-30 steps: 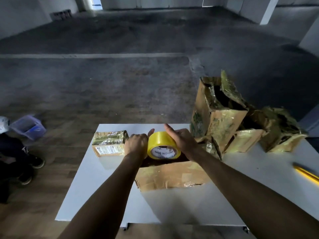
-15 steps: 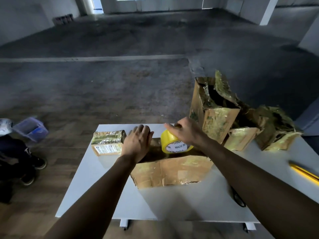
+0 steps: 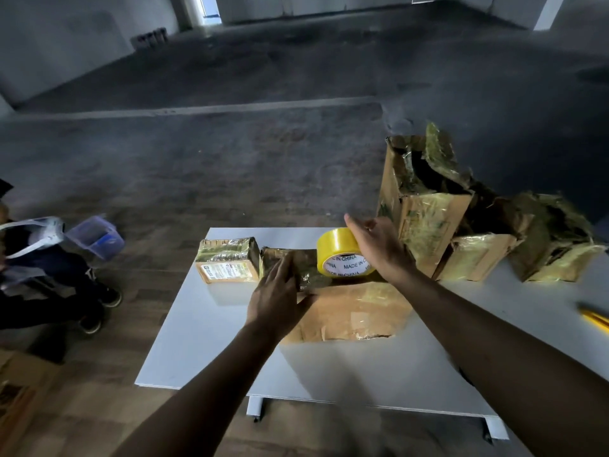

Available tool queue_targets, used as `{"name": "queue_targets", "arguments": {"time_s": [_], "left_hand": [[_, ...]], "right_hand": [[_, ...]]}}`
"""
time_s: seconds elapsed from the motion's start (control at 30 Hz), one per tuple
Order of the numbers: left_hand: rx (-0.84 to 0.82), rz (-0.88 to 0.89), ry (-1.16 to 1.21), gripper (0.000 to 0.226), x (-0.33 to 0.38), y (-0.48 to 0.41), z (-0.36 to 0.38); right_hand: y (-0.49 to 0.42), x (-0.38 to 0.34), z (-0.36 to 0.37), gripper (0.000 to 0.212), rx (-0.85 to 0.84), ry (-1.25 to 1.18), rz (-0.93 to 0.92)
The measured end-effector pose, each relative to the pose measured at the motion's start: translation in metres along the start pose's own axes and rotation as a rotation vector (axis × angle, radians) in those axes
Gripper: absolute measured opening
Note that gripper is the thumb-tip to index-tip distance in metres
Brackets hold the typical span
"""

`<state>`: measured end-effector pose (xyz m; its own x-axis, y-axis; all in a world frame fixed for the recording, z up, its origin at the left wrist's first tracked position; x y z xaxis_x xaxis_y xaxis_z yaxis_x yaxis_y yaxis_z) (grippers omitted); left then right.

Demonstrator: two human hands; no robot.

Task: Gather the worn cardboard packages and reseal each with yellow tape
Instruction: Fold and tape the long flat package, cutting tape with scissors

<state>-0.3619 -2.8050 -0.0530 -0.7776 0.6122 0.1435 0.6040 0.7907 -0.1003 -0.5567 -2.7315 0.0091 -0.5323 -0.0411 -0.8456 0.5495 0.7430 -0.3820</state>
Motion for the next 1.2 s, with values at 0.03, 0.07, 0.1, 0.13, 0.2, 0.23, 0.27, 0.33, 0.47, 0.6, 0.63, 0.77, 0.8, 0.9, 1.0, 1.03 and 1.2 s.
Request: {"name": "queue_targets", "arguments": {"time_s": [0.03, 0.07, 0.1, 0.13, 0.2, 0.23, 0.27, 0.33, 0.47, 0.6, 0.63, 0.77, 0.8, 0.9, 1.0, 1.03, 1.2], "left_hand": [[-0.011, -0.048, -0.004, 0.074, 0.006, 0.001, -0.001], [-0.004, -0.085, -0.014, 0.073, 0.01, 0.002, -0.002], [0.003, -0.111, -0.034, 0.072, 0.014, 0.002, -0.003], [0.002, -0.123, -0.054, 0.07, 0.017, 0.002, -0.004], [-0.019, -0.117, -0.055, 0.064, 0.021, 0.003, -0.002], [-0.036, -0.108, -0.038, 0.06, 0.024, 0.003, -0.001], [-0.052, -0.103, -0.014, 0.055, 0.026, 0.003, 0.0], [-0.078, -0.099, 0.025, 0.048, 0.031, 0.003, 0.001], [-0.087, -0.088, 0.059, 0.051, 0.032, 0.001, 0.005], [-0.094, -0.093, 0.059, 0.054, 0.031, -0.004, 0.006], [-0.095, -0.085, 0.066, 0.052, 0.032, -0.005, 0.005], [-0.115, -0.058, 0.026, 0.052, 0.028, -0.003, 0.005], [-0.114, -0.047, 0.02, 0.051, 0.026, -0.002, 0.005], [-0.113, -0.018, 0.01, 0.045, 0.022, 0.001, -0.002], [-0.118, -0.011, 0.011, 0.041, 0.012, 0.003, -0.008], [-0.117, -0.028, 0.015, 0.041, 0.006, 0.003, -0.008], [-0.116, -0.091, -0.032, 0.042, -0.011, 0.004, -0.011]], "right_hand": [[0.002, 0.002, -0.001, 0.05, 0.027, -0.034, 0.027], [0.005, 0.003, -0.001, 0.044, 0.06, -0.079, 0.054], [0.008, 0.006, 0.0, 0.034, 0.076, -0.126, 0.086], [0.012, 0.007, 0.001, 0.031, 0.073, -0.154, 0.119], [0.017, 0.014, 0.007, 0.06, 0.03, -0.221, 0.168], [0.018, 0.015, 0.009, 0.069, -0.001, -0.249, 0.173], [0.02, 0.013, 0.01, 0.07, -0.024, -0.27, 0.171], [0.021, 0.009, 0.016, 0.058, -0.095, -0.289, 0.171], [0.019, 0.007, 0.019, 0.047, -0.128, -0.257, 0.188], [0.013, 0.005, 0.013, 0.06, -0.146, -0.166, 0.134], [0.012, 0.003, 0.011, 0.062, -0.156, -0.163, 0.119], [0.012, -0.003, -0.002, 0.059, -0.147, -0.057, 0.096], [0.011, -0.003, -0.004, 0.06, -0.134, -0.061, 0.078], [0.007, -0.004, -0.007, 0.066, -0.131, -0.02, 0.005], [0.003, -0.009, -0.006, 0.065, -0.132, 0.052, -0.06], [0.002, -0.011, -0.009, 0.064, -0.134, 0.084, -0.093], [0.002, -0.014, -0.015, 0.057, -0.211, 0.276, -0.131]]}}
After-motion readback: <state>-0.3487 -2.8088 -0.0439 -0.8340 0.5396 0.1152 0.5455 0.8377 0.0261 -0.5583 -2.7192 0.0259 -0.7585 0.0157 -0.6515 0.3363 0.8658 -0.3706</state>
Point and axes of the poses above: each hand's wrist, its own y-axis away from the middle knuckle, its own z-axis out of the palm, x = y × z, the point moved 4 cm from there along -y, towards the middle knuckle, and after that the axes turned 14 degrees about -z, right-handed, at the moved point
